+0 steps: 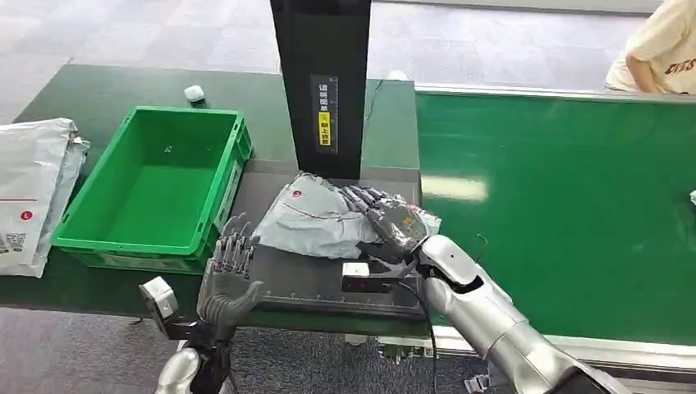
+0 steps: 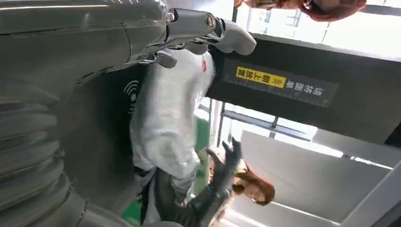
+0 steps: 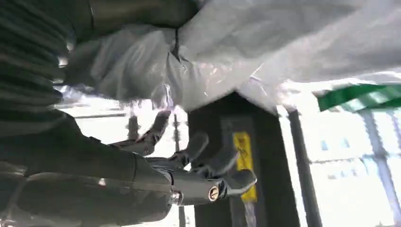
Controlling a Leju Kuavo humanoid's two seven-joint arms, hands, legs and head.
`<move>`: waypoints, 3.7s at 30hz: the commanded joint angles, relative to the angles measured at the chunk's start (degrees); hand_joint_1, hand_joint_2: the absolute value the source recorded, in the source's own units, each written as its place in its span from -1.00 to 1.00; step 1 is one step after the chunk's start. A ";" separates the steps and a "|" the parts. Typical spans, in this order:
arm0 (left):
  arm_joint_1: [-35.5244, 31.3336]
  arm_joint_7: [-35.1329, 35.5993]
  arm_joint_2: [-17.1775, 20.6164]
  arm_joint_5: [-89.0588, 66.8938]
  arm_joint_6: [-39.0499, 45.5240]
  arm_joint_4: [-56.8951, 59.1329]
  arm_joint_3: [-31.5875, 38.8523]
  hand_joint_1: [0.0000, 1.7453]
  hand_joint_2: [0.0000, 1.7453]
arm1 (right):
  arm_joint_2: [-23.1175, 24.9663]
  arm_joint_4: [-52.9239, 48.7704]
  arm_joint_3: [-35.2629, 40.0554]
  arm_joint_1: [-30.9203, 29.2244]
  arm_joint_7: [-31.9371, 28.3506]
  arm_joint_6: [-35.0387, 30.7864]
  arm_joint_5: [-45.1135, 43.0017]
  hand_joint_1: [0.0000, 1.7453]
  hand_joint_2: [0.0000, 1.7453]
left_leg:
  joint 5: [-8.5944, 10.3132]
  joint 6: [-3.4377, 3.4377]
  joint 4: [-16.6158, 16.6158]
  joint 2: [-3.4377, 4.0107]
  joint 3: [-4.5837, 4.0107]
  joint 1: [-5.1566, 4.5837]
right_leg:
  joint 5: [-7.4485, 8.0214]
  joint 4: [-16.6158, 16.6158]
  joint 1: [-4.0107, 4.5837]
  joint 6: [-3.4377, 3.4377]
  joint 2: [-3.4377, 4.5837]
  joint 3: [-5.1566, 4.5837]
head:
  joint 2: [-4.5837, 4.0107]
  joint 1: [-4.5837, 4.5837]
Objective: Moved the parcel from conveyor to table for the left to box.
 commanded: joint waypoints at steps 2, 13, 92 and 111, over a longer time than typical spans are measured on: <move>-1.24 -0.37 2.46 -0.05 -0.20 1.84 -0.15 -1.00 1.00 | 3.05 -3.31 -8.85 3.97 -8.13 7.72 -13.94 -1.00 1.00 | -0.03 -0.06 -0.13 0.08 0.17 0.03 | -0.03 -0.11 0.05 -0.11 0.05 0.13 | 0.00 0.00; -0.85 -1.15 2.68 -3.29 3.39 0.76 -0.73 -1.00 1.00 | 2.58 -7.98 -19.47 6.62 -9.14 21.55 -33.31 -1.00 -1.00 | -0.02 -0.04 -0.06 0.01 0.03 0.03 | -0.05 -0.06 0.04 -0.09 -0.02 0.03 | 0.00 0.02; 3.30 25.89 14.87 -77.10 53.49 -31.80 13.02 1.00 1.00 | 15.79 -39.23 -62.67 44.70 -3.03 28.30 -40.88 -1.00 1.00 | -0.35 -0.13 -0.13 0.20 0.28 0.02 | -0.39 -0.05 0.04 -0.15 0.19 0.17 | 0.00 0.02; -10.40 34.36 25.06 -74.55 37.56 -11.41 35.52 1.00 1.00 | 16.74 -39.34 -62.70 43.33 -2.46 29.98 -38.21 -1.00 1.00 | -0.30 -0.19 -0.18 0.10 0.38 0.07 | -0.39 -0.04 0.07 -0.25 0.07 0.30 | 0.00 0.04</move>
